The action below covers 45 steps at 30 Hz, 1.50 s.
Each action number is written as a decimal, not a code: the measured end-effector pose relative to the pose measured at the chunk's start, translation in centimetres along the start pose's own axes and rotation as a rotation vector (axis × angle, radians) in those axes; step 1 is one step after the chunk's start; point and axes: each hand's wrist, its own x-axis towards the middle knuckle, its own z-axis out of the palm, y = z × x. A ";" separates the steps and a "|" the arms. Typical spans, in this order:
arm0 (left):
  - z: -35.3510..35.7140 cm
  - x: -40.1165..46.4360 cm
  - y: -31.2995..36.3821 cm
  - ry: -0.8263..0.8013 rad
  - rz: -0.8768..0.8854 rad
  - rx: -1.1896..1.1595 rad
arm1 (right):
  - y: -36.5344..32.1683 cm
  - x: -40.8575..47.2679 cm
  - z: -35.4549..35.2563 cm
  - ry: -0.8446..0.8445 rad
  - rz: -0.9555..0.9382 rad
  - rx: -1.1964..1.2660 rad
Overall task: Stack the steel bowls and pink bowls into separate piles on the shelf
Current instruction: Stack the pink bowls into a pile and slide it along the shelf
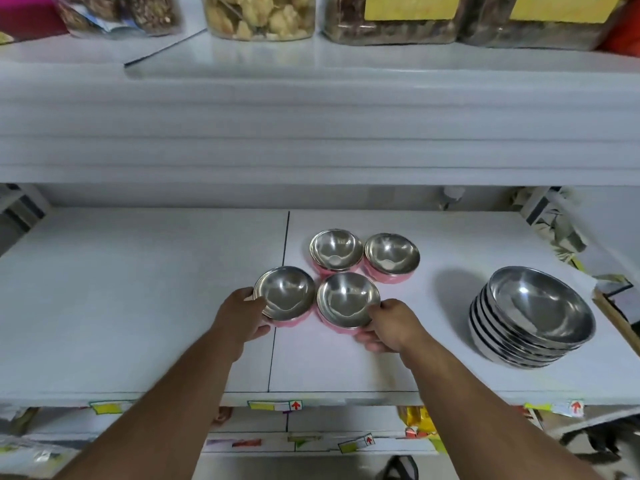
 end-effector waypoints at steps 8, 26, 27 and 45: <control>0.6 0.0 -0.5 -0.023 -0.005 -0.089 | 0.6 0.1 -0.2 0.077 -0.003 -0.016; 7.1 -2.5 -1.9 -0.241 0.041 -0.094 | -0.3 -3.5 -5.5 0.234 -0.130 0.059; 7.3 -2.5 -1.9 -0.258 0.044 -0.089 | -0.5 -3.7 -5.3 0.218 -0.123 0.052; 4.4 -3.9 -3.5 -0.423 0.009 0.004 | -1.1 -2.2 -1.9 0.071 -0.042 -0.120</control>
